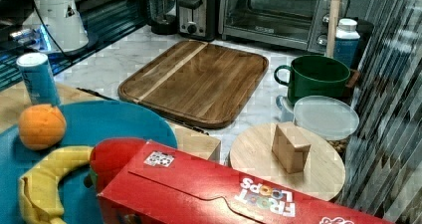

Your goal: Open the drawer.

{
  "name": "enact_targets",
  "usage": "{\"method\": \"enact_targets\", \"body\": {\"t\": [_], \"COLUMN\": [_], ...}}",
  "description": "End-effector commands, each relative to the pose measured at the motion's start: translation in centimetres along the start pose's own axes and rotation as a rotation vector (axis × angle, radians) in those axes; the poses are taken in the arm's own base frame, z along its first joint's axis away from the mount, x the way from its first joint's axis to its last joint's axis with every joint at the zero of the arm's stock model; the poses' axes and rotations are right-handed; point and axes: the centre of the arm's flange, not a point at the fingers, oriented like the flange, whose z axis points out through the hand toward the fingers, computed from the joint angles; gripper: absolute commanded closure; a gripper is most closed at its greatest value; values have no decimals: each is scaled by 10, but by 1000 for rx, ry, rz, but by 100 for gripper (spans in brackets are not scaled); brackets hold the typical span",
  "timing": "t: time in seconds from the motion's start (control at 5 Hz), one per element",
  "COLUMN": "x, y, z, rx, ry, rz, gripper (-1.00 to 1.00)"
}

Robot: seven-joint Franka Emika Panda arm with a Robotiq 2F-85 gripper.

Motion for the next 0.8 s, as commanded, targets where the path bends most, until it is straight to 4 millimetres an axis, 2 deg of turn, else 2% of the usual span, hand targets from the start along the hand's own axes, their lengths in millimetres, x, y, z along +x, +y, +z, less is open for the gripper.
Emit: {"method": "enact_targets", "body": {"t": [0.2,0.4,0.6,0.8], "x": [-6,-12,49,49], "y": [-7,-8,51,62], "z": [-4,-5,14,27], "rx": [0,15,12,-31], "ry": [5,23,-101,-20], "rz": [-69,-174,-355,-465], "gripper": [-100,-100,-100,-100]}}
